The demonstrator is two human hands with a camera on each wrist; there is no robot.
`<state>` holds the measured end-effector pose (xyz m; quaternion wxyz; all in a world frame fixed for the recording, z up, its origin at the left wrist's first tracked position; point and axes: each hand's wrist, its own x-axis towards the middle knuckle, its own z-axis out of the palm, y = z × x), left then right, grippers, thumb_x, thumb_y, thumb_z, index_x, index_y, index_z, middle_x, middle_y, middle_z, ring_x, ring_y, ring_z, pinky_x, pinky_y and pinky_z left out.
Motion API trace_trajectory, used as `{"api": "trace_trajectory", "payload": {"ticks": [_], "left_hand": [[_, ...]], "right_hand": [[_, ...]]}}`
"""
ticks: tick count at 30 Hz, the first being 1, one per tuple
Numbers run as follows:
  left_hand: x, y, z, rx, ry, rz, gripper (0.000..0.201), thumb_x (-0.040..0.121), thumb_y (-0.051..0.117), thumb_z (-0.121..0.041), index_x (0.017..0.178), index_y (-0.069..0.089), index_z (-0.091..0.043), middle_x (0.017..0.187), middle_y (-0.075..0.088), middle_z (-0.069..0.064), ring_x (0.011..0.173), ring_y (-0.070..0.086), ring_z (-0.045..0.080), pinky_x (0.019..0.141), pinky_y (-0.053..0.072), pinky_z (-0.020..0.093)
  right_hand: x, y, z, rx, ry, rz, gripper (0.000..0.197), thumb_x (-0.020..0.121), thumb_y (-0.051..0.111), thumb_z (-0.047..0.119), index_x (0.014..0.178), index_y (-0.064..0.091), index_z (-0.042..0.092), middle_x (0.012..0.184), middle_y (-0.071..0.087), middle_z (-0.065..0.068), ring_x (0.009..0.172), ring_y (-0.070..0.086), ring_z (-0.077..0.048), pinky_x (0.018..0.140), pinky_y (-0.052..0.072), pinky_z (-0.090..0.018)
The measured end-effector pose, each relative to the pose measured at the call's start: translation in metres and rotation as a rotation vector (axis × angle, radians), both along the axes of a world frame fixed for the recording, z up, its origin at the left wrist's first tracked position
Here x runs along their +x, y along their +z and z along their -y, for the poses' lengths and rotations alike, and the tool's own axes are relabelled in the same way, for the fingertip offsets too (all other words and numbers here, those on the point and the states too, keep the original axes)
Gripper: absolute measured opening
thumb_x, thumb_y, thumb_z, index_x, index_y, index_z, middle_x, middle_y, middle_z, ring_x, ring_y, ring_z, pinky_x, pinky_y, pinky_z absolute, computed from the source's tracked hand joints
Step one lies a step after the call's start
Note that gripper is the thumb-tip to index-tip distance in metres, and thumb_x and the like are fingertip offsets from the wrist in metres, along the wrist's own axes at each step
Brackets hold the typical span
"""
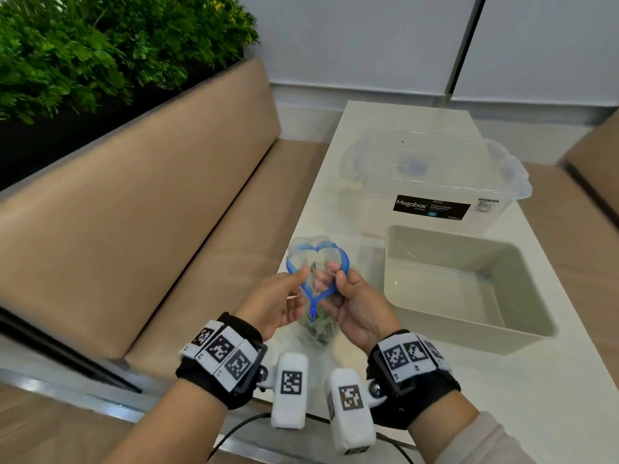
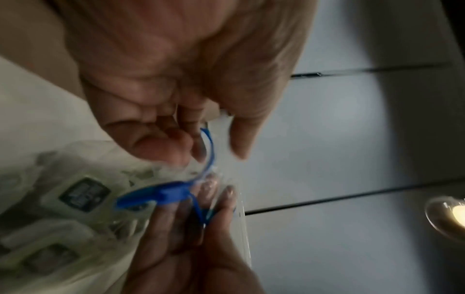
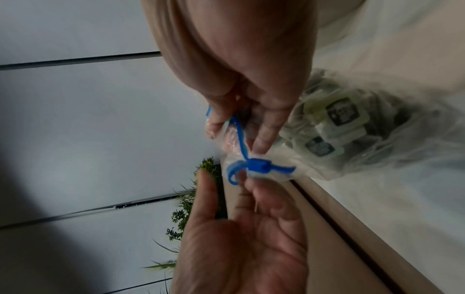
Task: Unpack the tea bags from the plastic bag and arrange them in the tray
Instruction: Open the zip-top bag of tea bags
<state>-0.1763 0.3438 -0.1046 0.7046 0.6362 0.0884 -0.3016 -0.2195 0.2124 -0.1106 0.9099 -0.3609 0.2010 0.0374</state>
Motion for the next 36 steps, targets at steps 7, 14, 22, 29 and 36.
{"api": "trace_trajectory", "payload": {"ticks": [7, 14, 22, 29, 36], "left_hand": [[-0.004, -0.016, 0.007, -0.405, 0.192, -0.107, 0.025, 0.100, 0.035, -0.026, 0.096, 0.055, -0.011, 0.093, 0.066, 0.005, 0.090, 0.060, 0.017, 0.082, 0.048, 0.029], [-0.006, -0.026, 0.013, -0.503, 0.336, -0.214, 0.038, 0.100, 0.031, -0.034, 0.111, 0.055, -0.006, 0.096, 0.064, 0.012, 0.090, 0.059, 0.021, 0.092, 0.044, 0.032], [0.001, -0.029, 0.009, 0.029, 0.112, 0.054, 0.051, 0.076, 0.071, -0.025, 0.113, 0.040, -0.010, 0.090, 0.056, 0.012, 0.073, 0.056, 0.023, 0.067, 0.050, 0.034], [0.019, -0.019, -0.015, 0.684, 0.024, 0.633, 0.039, 0.071, 0.058, 0.006, 0.105, 0.045, -0.008, 0.100, 0.049, 0.006, 0.088, 0.050, 0.021, 0.067, 0.038, 0.021], [0.034, -0.002, -0.023, 0.899, -0.115, 0.807, 0.043, 0.066, 0.077, -0.011, 0.104, 0.057, -0.014, 0.098, 0.051, -0.001, 0.090, 0.051, 0.018, 0.080, 0.042, 0.028]], "right_hand": [[-0.001, -0.006, 0.001, 0.181, -0.117, 0.101, 0.016, 0.092, 0.043, 0.017, 0.089, 0.056, 0.010, 0.068, 0.066, -0.002, 0.067, 0.068, -0.013, 0.066, 0.059, -0.026], [-0.004, -0.009, -0.002, 0.298, -0.228, -0.054, 0.032, 0.102, 0.032, 0.021, 0.093, 0.057, 0.002, 0.061, 0.068, -0.007, 0.053, 0.068, -0.016, 0.052, 0.058, -0.026], [-0.002, -0.006, 0.000, -1.029, -0.247, -0.188, 0.071, 0.064, 0.079, 0.042, 0.114, 0.034, 0.016, 0.116, 0.039, -0.002, 0.104, 0.045, -0.017, 0.089, 0.046, -0.032], [0.007, 0.007, 0.022, -1.547, -0.090, -0.137, 0.028, 0.072, 0.043, -0.007, 0.088, 0.043, 0.016, 0.084, 0.057, -0.004, 0.076, 0.053, -0.028, 0.062, 0.032, -0.029], [0.003, 0.016, 0.017, -1.794, 0.108, 0.078, 0.031, 0.071, 0.064, 0.006, 0.085, 0.041, 0.022, 0.093, 0.043, 0.006, 0.075, 0.043, -0.018, 0.054, 0.030, -0.027]]}}
